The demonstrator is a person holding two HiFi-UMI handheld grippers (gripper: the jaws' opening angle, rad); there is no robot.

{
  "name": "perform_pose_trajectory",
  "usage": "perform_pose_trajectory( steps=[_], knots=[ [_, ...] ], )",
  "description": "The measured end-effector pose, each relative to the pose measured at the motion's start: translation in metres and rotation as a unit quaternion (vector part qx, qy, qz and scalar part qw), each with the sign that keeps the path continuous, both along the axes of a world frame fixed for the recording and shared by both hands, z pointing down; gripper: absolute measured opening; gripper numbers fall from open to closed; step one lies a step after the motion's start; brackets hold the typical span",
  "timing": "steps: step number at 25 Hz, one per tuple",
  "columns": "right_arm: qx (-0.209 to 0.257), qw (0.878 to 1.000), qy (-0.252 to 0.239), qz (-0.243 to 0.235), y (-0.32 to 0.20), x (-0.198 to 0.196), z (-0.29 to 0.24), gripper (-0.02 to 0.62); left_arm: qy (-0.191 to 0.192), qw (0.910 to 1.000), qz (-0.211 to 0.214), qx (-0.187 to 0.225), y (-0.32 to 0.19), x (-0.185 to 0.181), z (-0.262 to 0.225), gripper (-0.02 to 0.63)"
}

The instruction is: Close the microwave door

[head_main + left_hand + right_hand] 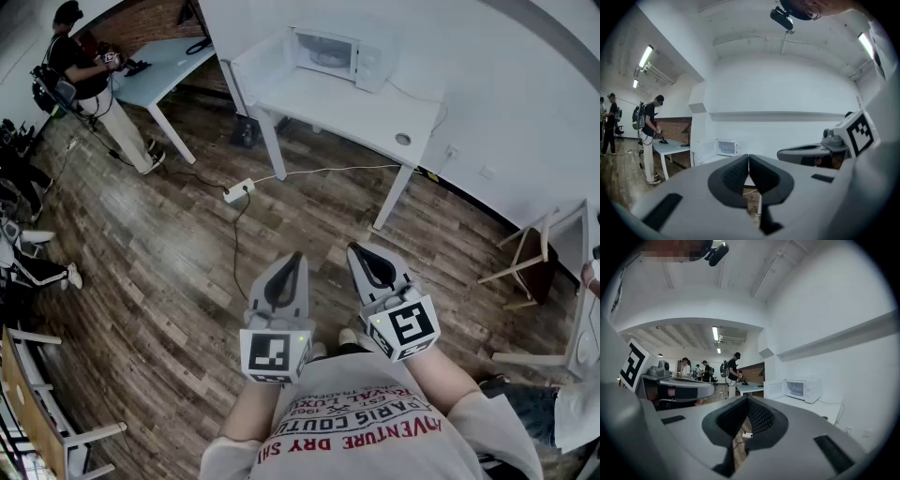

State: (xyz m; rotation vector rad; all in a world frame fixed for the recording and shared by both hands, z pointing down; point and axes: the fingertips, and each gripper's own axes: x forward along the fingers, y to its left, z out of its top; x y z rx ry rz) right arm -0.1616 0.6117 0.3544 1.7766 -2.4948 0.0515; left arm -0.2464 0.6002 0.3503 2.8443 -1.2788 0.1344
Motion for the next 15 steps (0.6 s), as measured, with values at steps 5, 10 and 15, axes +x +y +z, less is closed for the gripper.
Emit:
perform_pose_trajectory(
  steps=[5,10,15],
  knots=[
    [-0.002,1.000,-0.012,0.016,-0.011,-0.011,-0.003,0.011,-0.006,1.0000,0.001,0.002,-0.012,-0.024,-0.001,0.006],
    [-0.013,0.999,-0.020,0.024,-0.011,-0.023,0.006,0.011,0.000,0.9999,0.007,-0.009,-0.015,-0.034,0.008,0.006],
    [-0.036,0.998,-0.042,0.043,-0.017,-0.031,0.018,0.011,0.007,0.9998,0.017,-0.008,-0.019,-0.044,0.009,0.006]
  ],
)
